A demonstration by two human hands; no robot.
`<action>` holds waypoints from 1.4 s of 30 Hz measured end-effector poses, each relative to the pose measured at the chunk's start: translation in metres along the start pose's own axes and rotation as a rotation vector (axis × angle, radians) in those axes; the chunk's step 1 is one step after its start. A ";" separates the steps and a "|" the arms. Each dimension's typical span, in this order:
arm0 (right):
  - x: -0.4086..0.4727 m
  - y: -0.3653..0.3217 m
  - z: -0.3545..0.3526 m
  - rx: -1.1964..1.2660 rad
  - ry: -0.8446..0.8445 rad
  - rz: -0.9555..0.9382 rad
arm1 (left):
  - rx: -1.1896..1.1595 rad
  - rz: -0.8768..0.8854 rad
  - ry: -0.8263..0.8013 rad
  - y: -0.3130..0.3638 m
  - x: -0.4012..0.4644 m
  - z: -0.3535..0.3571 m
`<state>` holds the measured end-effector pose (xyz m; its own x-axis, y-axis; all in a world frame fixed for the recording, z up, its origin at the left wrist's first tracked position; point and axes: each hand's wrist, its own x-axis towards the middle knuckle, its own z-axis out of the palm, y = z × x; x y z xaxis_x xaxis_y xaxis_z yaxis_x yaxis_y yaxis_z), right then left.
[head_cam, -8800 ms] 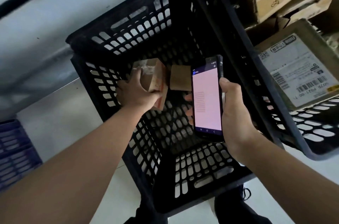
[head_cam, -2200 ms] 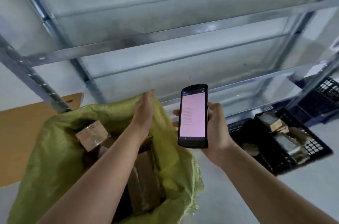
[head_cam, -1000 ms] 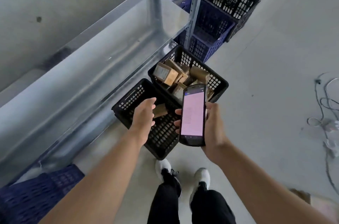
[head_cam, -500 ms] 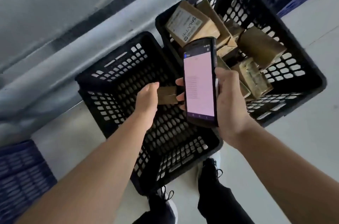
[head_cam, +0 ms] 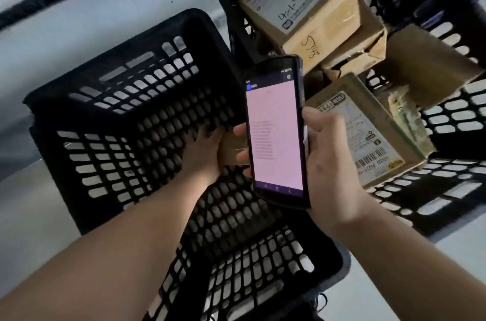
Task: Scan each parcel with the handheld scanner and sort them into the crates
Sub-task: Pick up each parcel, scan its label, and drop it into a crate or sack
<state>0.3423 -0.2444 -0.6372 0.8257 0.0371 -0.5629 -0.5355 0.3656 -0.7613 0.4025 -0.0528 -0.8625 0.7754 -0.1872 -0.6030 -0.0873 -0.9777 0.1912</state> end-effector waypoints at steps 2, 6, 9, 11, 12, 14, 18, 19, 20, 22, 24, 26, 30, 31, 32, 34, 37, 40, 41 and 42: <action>-0.002 0.005 0.000 -0.021 0.013 0.028 | 0.000 0.007 0.057 0.000 -0.014 -0.004; -0.026 0.000 0.016 0.011 0.034 0.089 | -0.330 -0.114 0.110 -0.001 -0.061 -0.031; -0.057 -0.018 0.040 0.029 0.062 0.113 | -0.560 -0.238 0.114 0.000 -0.105 -0.068; -0.082 -0.035 0.057 0.012 0.086 0.124 | -0.822 -0.291 0.039 0.002 -0.138 -0.100; -0.096 -0.046 0.067 0.017 0.099 0.125 | -0.994 -0.297 -0.001 0.004 -0.157 -0.118; -0.125 -0.071 0.088 0.071 0.144 0.114 | -1.254 -0.299 -0.042 0.006 -0.198 -0.154; -0.187 -0.126 0.136 0.115 0.174 0.082 | -1.518 -0.225 -0.074 0.005 -0.283 -0.223; -0.205 -0.140 0.147 0.121 0.175 0.072 | -1.560 -0.193 -0.090 0.006 -0.305 -0.239; -0.222 -0.156 0.158 0.129 0.179 0.058 | -1.602 -0.167 -0.109 0.007 -0.326 -0.255; -0.257 -0.187 0.178 0.131 0.198 0.024 | -1.672 -0.126 -0.149 0.011 -0.366 -0.285; -0.289 -0.218 0.194 0.128 0.210 -0.011 | -1.713 -0.091 -0.167 0.019 -0.404 -0.316; -0.317 -0.246 0.206 0.102 0.221 -0.053 | -1.770 -0.062 -0.159 0.028 -0.438 -0.348; -0.372 -0.299 0.220 0.067 0.175 -0.109 | -1.899 -0.026 -0.106 0.047 -0.499 -0.406; -0.386 -0.312 0.222 0.063 0.158 -0.120 | -1.934 -0.015 -0.083 0.052 -0.514 -0.418; -0.399 -0.325 0.223 0.057 0.148 -0.132 | -1.969 -0.004 -0.056 0.058 -0.528 -0.430; -0.427 -0.350 0.226 0.045 0.122 -0.147 | -2.014 0.033 0.016 0.069 -0.555 -0.453; -0.468 -0.380 0.224 0.026 0.057 -0.195 | -2.015 0.121 0.137 0.088 -0.600 -0.482; -0.510 -0.404 0.220 0.019 -0.016 -0.236 | -2.052 0.186 0.240 0.109 -0.651 -0.509; -0.524 -0.410 0.218 0.021 -0.043 -0.246 | -2.063 0.209 0.274 0.118 -0.669 -0.518; -0.538 -0.417 0.216 0.023 -0.071 -0.249 | -2.072 0.233 0.309 0.127 -0.687 -0.527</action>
<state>0.1598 -0.2156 0.0526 0.9424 0.0085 -0.3342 -0.3105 0.3929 -0.8656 0.1883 0.0016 -0.0160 0.9282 -0.0300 -0.3708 0.3120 0.6055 0.7321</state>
